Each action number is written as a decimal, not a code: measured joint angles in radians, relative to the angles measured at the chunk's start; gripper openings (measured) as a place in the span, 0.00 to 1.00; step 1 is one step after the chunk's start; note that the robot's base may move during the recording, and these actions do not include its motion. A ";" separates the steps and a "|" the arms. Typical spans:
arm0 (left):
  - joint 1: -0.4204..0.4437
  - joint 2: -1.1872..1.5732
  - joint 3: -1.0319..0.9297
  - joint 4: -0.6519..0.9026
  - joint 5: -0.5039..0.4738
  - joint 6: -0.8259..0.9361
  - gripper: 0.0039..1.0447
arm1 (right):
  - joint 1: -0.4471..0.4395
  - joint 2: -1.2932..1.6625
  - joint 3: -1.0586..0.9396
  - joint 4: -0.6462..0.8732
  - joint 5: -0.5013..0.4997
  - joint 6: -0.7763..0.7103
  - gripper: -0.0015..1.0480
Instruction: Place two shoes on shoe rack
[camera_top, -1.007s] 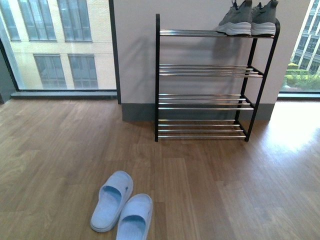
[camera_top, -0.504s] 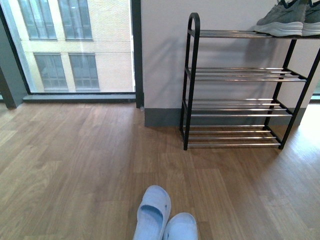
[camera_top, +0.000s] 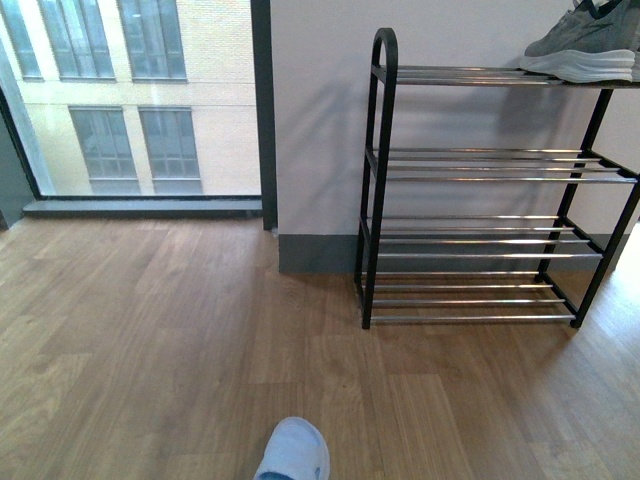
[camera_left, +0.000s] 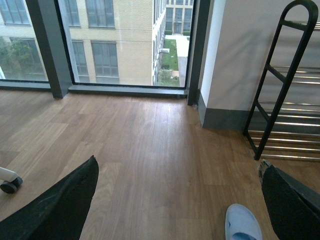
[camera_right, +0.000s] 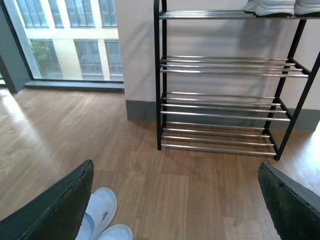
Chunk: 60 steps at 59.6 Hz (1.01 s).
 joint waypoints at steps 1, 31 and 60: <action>0.000 0.000 0.000 0.000 0.000 0.000 0.91 | 0.000 0.000 0.000 0.000 0.000 0.000 0.91; -0.294 0.642 0.204 -0.076 -0.347 -0.530 0.91 | 0.000 0.000 0.000 0.000 0.000 0.000 0.91; -0.387 2.073 0.726 0.237 -0.001 -0.111 0.91 | 0.000 0.000 0.000 0.000 0.000 0.000 0.91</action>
